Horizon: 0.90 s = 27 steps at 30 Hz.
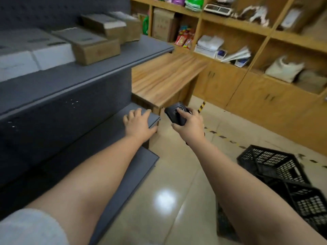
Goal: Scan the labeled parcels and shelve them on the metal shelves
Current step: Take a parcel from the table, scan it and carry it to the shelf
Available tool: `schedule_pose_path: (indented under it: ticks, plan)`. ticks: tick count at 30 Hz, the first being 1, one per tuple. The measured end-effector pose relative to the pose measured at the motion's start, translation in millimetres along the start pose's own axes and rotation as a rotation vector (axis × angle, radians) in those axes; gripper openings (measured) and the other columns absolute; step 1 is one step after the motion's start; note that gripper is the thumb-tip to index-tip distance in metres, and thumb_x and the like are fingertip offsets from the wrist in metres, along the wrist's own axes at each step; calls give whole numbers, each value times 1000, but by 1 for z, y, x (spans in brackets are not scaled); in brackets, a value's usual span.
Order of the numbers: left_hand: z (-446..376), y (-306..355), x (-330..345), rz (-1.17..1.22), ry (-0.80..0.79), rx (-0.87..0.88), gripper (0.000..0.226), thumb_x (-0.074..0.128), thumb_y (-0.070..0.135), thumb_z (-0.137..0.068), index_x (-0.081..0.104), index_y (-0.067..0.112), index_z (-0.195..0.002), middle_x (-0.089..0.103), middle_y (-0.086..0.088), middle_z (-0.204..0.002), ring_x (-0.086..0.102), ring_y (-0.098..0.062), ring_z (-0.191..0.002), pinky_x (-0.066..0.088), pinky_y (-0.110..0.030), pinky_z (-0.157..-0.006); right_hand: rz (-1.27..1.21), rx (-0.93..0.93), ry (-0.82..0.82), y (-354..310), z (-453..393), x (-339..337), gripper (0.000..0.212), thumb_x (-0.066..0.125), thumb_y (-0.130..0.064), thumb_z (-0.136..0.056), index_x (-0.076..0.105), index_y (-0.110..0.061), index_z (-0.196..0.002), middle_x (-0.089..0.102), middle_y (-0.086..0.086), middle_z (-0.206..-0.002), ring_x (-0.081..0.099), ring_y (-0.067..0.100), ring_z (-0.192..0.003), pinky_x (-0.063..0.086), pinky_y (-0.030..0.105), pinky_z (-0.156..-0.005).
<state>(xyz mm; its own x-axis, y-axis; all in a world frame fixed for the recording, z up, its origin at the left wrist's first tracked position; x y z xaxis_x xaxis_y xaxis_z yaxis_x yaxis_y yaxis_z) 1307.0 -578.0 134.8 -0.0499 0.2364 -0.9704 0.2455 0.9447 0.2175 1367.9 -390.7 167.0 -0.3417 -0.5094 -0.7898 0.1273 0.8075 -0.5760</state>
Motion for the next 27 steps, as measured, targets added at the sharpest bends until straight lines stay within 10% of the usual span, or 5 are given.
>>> schedule_pose_path:
  ticks: [27]
  plan:
    - [-638,309,162,84,-138,-29,65,52,63,-91,41,26,-143,46,-12,-139,36,-36,-130,30,-52,-105,-28,197,0,324,-599,-39,60,73,-36,-84,52,-31,-140,36,0,-152,34,24,-135,32,41,-111]
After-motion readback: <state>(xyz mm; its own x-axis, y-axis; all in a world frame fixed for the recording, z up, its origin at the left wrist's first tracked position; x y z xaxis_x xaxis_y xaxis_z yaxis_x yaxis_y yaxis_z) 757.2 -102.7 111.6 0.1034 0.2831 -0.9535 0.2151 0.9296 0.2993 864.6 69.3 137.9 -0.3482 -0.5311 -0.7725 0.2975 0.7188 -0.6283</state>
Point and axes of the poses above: each hand's wrist, its own z-axis away from the middle knuckle, its own x-axis out of the palm, y = z × x, the point moved 4 cm from there along -z, towards the middle knuckle
